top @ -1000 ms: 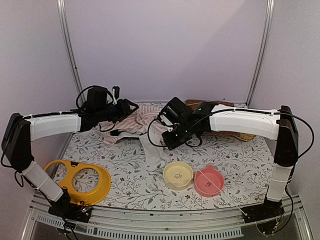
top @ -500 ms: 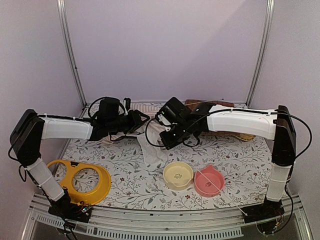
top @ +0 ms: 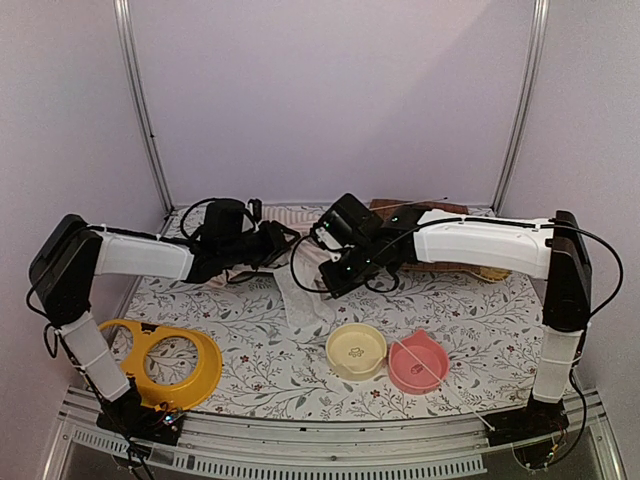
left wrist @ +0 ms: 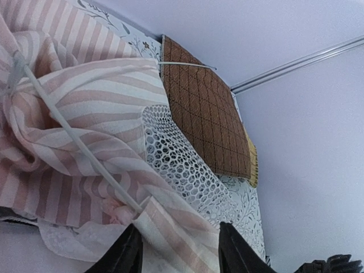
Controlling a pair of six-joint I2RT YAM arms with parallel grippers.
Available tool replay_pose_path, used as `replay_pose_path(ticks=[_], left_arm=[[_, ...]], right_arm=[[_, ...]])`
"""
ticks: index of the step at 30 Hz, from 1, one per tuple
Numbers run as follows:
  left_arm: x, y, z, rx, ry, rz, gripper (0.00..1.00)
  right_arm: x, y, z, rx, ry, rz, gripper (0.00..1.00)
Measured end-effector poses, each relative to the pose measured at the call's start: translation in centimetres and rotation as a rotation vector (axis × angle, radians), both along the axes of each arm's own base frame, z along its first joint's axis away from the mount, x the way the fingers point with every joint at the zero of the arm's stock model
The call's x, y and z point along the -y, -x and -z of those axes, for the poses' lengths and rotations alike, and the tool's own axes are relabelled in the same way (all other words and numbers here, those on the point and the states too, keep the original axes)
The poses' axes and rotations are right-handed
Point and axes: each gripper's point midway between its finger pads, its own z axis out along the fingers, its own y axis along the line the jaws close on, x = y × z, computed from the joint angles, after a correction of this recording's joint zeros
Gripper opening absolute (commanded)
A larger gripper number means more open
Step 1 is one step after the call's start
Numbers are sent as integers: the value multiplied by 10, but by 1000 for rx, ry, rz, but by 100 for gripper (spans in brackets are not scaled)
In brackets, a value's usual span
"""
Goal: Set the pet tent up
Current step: Pass from the right arm to the left, then pass from the left arm to the right
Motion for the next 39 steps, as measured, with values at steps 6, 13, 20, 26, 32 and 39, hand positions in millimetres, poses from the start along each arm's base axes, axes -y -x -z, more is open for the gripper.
replay_pose_path(ticks=[6, 13, 20, 26, 32, 39], left_arm=[[3, -10, 8, -13, 0, -23, 17], [8, -18, -7, -9, 49, -39, 0], [-2, -25, -6, 3, 20, -45, 0], [-9, -27, -2, -10, 9, -46, 0], [-8, -28, -4, -9, 15, -38, 0], [-2, -30, -17, 2, 31, -17, 0]], right_arm=[[-4, -1, 0, 0, -15, -9, 0], [-9, 2, 3, -19, -37, -28, 30], [5, 28, 0, -55, -88, -86, 63], [35, 78, -12, -144, -155, -156, 69], [49, 149, 9, -279, -186, -233, 68], [81, 228, 53, -456, -161, -278, 63]])
